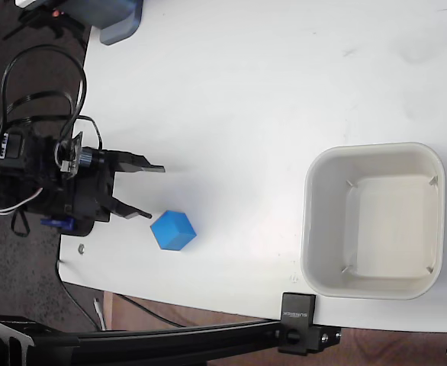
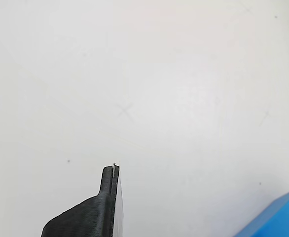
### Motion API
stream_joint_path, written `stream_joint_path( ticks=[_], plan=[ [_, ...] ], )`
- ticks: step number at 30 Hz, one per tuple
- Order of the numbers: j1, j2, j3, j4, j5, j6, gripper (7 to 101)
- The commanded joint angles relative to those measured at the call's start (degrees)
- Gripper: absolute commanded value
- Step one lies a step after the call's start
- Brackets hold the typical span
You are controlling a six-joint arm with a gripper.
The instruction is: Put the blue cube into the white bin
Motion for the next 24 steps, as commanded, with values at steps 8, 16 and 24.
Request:
stream_joint_path(
  ticks=[8, 16, 24],
  plan=[
    [-0.4, 1.3, -1.2, -0.4, 0.6, 0.0, 100.3],
    [0.1, 1.3, -3.7, -0.3, 3.9, 2.0, 100.3],
    [-4.2, -7.7, -17.8, 4.7, 19.4, 18.7, 100.3]
  ],
)
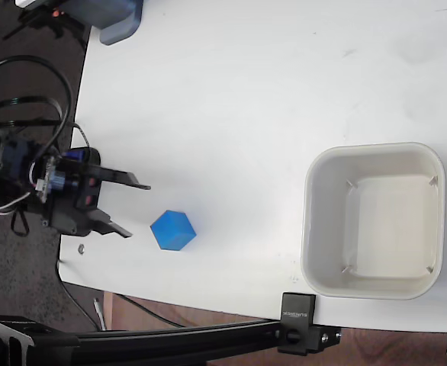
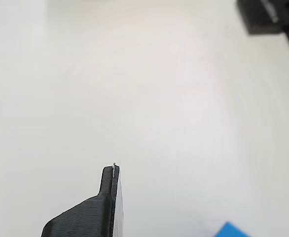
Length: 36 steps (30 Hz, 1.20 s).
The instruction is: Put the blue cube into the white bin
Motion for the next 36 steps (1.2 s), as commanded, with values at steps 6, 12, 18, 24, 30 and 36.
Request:
stream_joint_path(
  ticks=[6, 12, 18, 24, 30, 36],
  plan=[
    [-7.6, -21.8, -23.6, 11.4, 17.6, 26.2, 100.3],
    [-7.7, -34.7, -32.6, 18.5, 18.1, 41.9, 100.3],
    [-8.3, -41.0, -32.9, 16.2, 16.0, 49.1, 100.3],
    [-11.1, -44.5, -33.3, 14.9, 17.6, 53.5, 100.3],
    [-11.3, -50.2, -36.1, 17.0, 17.5, 55.7, 100.3],
    [-10.6, -53.6, -38.1, 18.9, 17.6, 55.5, 100.3]
  ],
)
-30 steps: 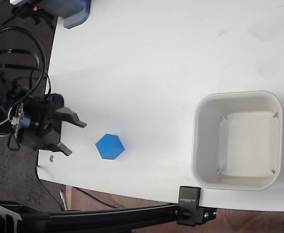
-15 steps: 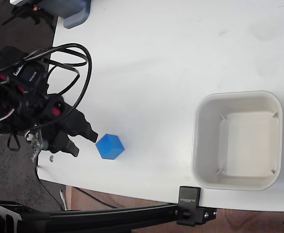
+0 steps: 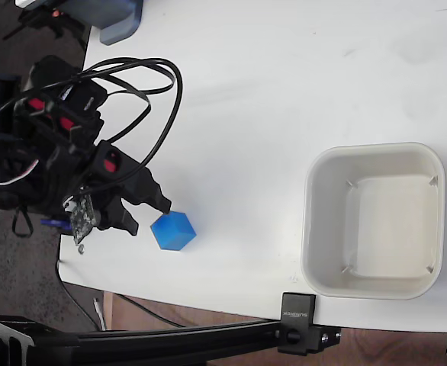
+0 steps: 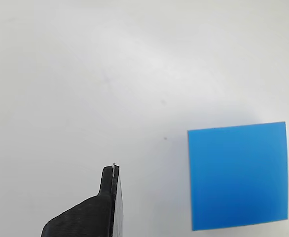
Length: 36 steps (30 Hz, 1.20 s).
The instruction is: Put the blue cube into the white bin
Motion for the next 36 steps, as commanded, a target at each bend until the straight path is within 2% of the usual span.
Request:
stream_joint_path(
  ticks=[1, 12, 36],
  plan=[
    [0.4, 0.3, -3.1, 0.1, 0.7, -0.2, 100.3],
    [4.0, 0.0, -0.4, -4.0, -1.7, -3.7, 100.3],
    [3.9, -0.6, 5.8, -10.0, -1.8, -4.0, 98.7]
  ],
)
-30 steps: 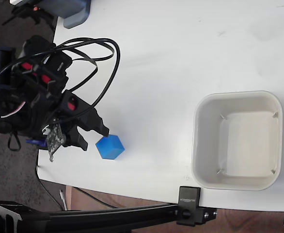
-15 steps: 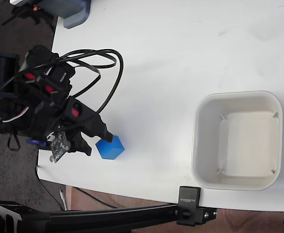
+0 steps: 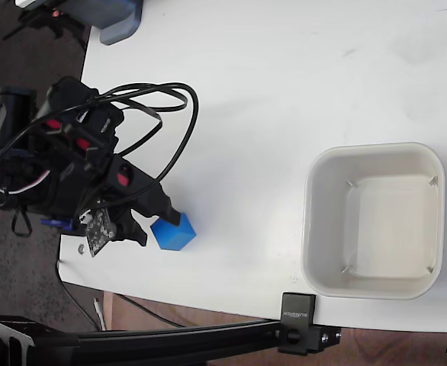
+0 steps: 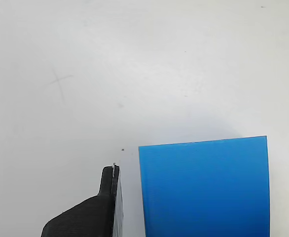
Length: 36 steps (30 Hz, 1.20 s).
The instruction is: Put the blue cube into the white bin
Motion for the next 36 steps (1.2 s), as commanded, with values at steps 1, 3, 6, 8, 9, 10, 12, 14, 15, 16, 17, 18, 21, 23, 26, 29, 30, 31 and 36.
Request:
stream_joint_path(
  ticks=[1, 3, 6, 8, 9, 10, 12, 14, 15, 16, 17, 18, 21, 23, 26, 29, 30, 31, 36],
  plan=[
    [0.0, 0.4, -0.3, -1.9, -0.4, -0.2, 98.7],
    [0.0, 0.0, 0.0, -2.7, -0.5, -0.3, 98.4],
    [0.1, -0.2, 0.9, -3.8, -0.7, -0.3, 98.1],
    [0.2, -0.2, 1.1, -4.1, -0.6, -0.3, 97.8],
    [0.2, -0.3, 1.1, -4.2, -0.5, -0.4, 97.3],
    [0.2, -0.4, 1.1, -4.2, -0.4, -0.4, 96.0],
    [0.2, -0.9, 1.1, -4.4, 0.1, -0.6, 88.4],
    [0.2, -1.2, 1.1, -4.7, 0.1, -1.0, 75.8],
    [0.5, -1.3, 1.1, -4.9, -0.2, -1.3, 73.1],
    [0.7, -1.3, 1.4, -5.4, -0.2, -1.5, 67.7],
    [0.8, -1.1, 1.8, -6.1, 0.1, -1.5, 61.3],
    [0.9, -1.0, 2.2, -6.6, 0.4, -1.4, 57.5],
    [0.7, -0.4, 2.4, -6.9, 0.9, -1.7, 46.5],
    [0.4, 0.3, 2.4, -6.4, 1.0, -1.8, 43.0],
    [-0.7, 1.5, 2.6, -5.8, 1.1, -1.8, 40.9],
    [-3.0, 2.5, 0.8, -2.9, 2.5, -0.9, 40.6],
    [-4.0, 2.5, -0.9, -1.1, 3.3, -0.6, 40.6],
    [-5.0, 2.5, -2.9, 0.8, 4.0, -0.6, 40.6],
    [-6.6, -0.9, -18.3, 8.3, 6.1, -8.5, 40.3]
  ],
)
